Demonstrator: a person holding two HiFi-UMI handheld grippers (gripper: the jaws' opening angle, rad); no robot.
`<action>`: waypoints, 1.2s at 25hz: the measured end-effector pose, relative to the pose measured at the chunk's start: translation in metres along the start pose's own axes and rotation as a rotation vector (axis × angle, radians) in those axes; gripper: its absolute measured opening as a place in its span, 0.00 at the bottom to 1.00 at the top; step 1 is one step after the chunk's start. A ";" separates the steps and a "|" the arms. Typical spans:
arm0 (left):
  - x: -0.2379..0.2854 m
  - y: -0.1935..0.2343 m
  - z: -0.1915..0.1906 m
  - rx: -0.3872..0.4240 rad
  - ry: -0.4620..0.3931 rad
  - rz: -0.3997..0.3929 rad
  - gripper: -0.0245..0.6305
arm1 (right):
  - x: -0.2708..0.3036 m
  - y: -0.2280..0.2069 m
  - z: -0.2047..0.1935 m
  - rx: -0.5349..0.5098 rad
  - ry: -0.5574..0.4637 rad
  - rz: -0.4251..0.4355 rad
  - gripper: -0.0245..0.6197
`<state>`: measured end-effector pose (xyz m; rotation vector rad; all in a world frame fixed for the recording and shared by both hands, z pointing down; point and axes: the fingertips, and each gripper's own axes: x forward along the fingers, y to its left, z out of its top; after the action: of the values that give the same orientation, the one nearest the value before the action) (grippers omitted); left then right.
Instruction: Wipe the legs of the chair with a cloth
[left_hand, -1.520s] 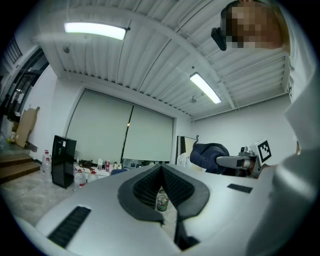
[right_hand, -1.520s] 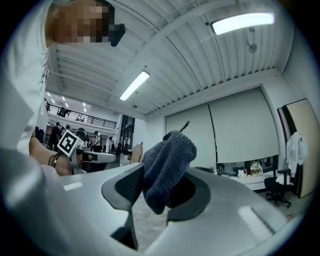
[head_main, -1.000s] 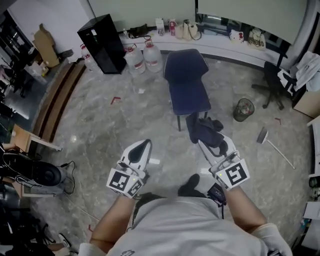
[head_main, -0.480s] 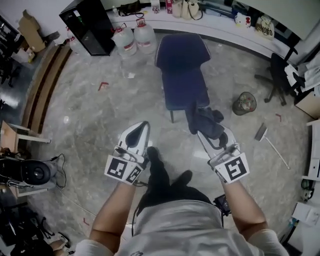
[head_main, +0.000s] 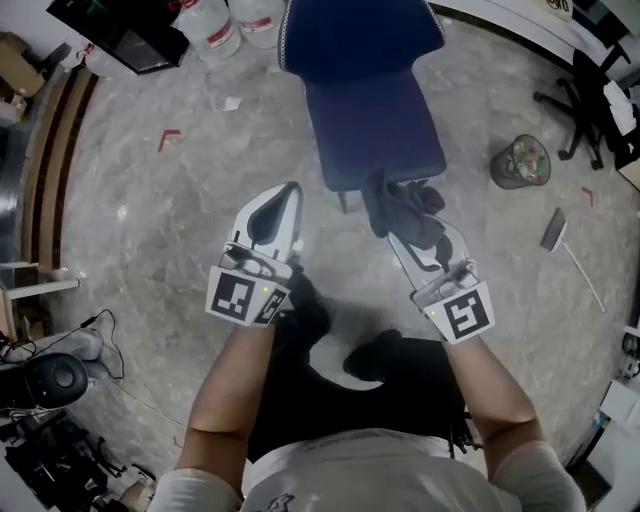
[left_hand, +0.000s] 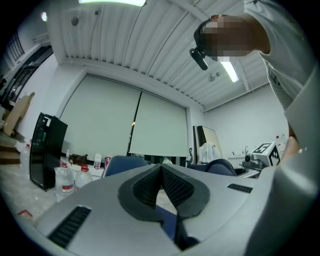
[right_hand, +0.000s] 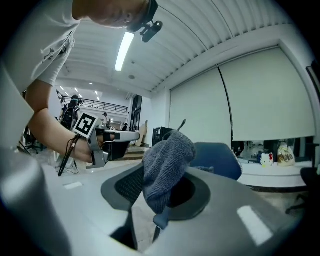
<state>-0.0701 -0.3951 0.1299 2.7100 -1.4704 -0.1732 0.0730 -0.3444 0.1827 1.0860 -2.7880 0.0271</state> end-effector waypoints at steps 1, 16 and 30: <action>0.004 0.006 -0.039 -0.007 0.005 -0.016 0.05 | 0.012 0.001 -0.042 0.007 0.004 -0.002 0.23; 0.048 0.052 -0.390 0.047 0.140 -0.272 0.05 | 0.149 -0.012 -0.529 0.164 0.232 0.084 0.23; 0.059 0.054 -0.469 0.035 0.273 -0.264 0.05 | 0.206 -0.018 -0.486 0.133 0.104 0.100 0.23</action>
<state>-0.0252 -0.4769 0.5961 2.8067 -1.0536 0.2064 -0.0005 -0.4616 0.6925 0.9415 -2.7773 0.2751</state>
